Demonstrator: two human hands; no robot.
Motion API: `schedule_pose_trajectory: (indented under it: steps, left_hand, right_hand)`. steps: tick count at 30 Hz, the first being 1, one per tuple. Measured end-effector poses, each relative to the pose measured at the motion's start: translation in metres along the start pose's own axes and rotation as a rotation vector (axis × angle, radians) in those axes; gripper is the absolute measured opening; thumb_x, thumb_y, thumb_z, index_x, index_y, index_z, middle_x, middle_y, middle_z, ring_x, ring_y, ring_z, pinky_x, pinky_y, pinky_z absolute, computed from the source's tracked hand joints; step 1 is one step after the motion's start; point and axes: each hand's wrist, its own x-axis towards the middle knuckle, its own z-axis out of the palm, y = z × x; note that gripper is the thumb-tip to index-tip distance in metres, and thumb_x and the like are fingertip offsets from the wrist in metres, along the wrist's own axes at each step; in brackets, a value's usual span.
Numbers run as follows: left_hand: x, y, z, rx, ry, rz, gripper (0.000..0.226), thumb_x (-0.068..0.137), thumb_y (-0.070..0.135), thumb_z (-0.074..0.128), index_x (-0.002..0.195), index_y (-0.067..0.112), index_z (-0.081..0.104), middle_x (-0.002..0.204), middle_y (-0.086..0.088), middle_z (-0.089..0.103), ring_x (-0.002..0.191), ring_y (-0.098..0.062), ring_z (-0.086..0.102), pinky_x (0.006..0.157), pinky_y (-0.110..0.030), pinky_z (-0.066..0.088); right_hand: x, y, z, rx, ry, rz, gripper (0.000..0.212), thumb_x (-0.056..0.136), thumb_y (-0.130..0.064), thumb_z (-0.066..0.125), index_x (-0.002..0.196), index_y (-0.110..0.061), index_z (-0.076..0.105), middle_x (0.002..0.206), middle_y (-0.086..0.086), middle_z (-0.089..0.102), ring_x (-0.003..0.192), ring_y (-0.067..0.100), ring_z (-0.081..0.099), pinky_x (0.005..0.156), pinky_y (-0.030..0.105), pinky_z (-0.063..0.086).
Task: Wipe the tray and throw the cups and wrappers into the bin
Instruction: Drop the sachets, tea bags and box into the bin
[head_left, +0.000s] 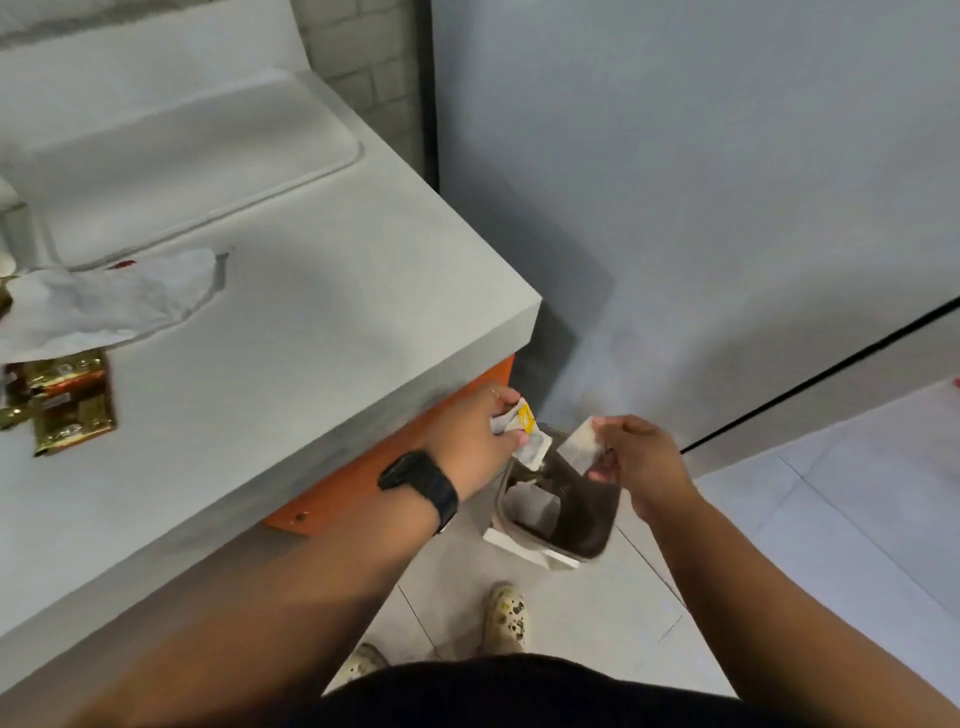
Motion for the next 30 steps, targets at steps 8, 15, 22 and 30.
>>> schedule_pose_trajectory:
  steps: [8, 15, 22, 30]
  left_hand:
    - [0.054, -0.022, 0.1, 0.149, -0.396, -0.196, 0.076, 0.081, 0.03, 0.072, 0.145, 0.028, 0.033, 0.137, 0.0, 0.054, 0.118, -0.019, 0.056, 0.1, -0.034, 0.046]
    - [0.047, -0.03, 0.08, 0.193, -0.335, -0.261, 0.065, 0.091, 0.031, 0.06, 0.147, 0.018, 0.031, 0.147, -0.002, 0.043, 0.133, -0.021, 0.044, 0.106, -0.03, 0.035]
    - [0.027, -0.014, 0.018, 0.168, -0.146, -0.177, 0.051, 0.091, 0.037, 0.059, 0.138, 0.023, 0.045, 0.133, 0.003, 0.055, 0.122, -0.016, 0.053, 0.104, -0.034, 0.041]
    - [-0.026, -0.004, -0.059, 0.051, 0.045, -0.032, 0.033, 0.089, 0.026, 0.062, 0.122, 0.023, 0.061, 0.117, 0.007, 0.066, 0.102, -0.004, 0.061, 0.092, -0.022, 0.047]
  right_hand:
    - [0.054, 0.056, -0.047, -0.149, 0.012, 0.162, 0.012, 0.092, -0.025, 0.061, 0.096, -0.015, 0.067, 0.077, 0.008, 0.058, 0.066, 0.019, 0.052, 0.056, 0.026, 0.038]
    - [0.051, 0.044, -0.046, -0.18, -0.093, 0.168, 0.012, 0.093, -0.024, 0.061, 0.096, -0.012, 0.063, 0.093, 0.008, 0.061, 0.08, 0.021, 0.056, 0.06, 0.025, 0.037]
    - [0.033, -0.006, 0.011, -0.232, -0.279, 0.02, 0.012, 0.096, -0.026, 0.055, 0.1, -0.018, 0.063, 0.103, 0.005, 0.071, 0.092, 0.022, 0.066, 0.078, 0.032, 0.047]
    - [-0.011, -0.06, 0.086, -0.24, -0.549, -0.132, 0.014, 0.097, -0.018, 0.052, 0.096, -0.01, 0.064, 0.072, 0.004, 0.069, 0.061, 0.015, 0.063, 0.056, 0.024, 0.05]
